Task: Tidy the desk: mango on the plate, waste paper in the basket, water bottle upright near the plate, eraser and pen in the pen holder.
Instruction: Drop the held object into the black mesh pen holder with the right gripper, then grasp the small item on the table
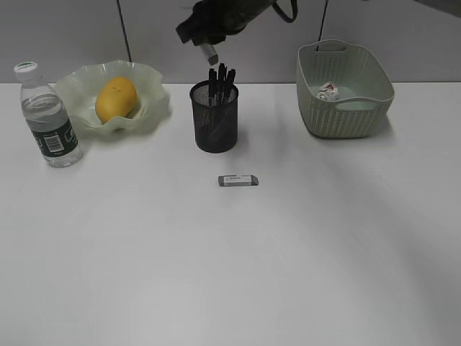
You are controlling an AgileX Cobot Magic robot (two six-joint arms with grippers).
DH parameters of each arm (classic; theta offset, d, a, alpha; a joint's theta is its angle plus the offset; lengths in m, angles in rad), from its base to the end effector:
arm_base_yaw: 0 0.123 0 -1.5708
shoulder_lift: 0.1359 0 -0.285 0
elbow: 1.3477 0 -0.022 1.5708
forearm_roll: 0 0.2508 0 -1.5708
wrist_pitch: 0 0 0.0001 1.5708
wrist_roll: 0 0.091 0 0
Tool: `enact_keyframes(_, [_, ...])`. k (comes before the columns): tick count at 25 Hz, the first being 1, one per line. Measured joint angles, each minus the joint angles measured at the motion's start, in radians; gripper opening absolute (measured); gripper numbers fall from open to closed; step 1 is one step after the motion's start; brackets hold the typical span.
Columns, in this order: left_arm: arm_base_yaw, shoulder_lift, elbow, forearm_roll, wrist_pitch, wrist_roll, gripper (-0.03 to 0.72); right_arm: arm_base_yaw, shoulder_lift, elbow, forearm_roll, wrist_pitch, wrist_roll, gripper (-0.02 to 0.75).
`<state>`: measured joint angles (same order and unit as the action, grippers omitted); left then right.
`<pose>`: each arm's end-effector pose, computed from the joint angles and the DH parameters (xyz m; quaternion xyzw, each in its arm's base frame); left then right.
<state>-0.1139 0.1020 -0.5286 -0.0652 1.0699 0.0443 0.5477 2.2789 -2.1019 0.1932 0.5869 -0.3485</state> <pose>0.0071 -0.0061 0.2846 0.0692 0.8708 -0.0495 0.4842 0.4523 0.2872 0.2557 -0.3444 0.8303 0.1253 0.4199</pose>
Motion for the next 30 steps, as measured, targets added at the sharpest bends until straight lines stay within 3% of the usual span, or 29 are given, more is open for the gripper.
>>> enact_keyframes(7, [0.000,0.000,0.000,0.000,0.000,0.000,0.419,-0.001,0.068,0.000,0.000,-0.004,0.000,0.180])
enact_keyframes(13, [0.000,0.000,0.000,0.000,0.000,0.000,0.419,-0.001,0.068,0.000,-0.001,0.000,0.000,0.409])
enact_keyframes(16, [0.000,0.000,0.000,0.000,0.000,0.000,0.419,-0.001,0.068,0.000,-0.001,0.022,0.000,0.445])
enact_keyframes(21, [0.000,0.000,0.000,0.000,0.000,0.000,0.419,-0.001,0.032,0.000,-0.014,0.152,0.000,0.456])
enact_keyframes(30, [0.000,0.000,0.000,0.000,0.000,0.000,0.419,-0.015,-0.153,0.001,-0.094,0.520,0.071,0.457])
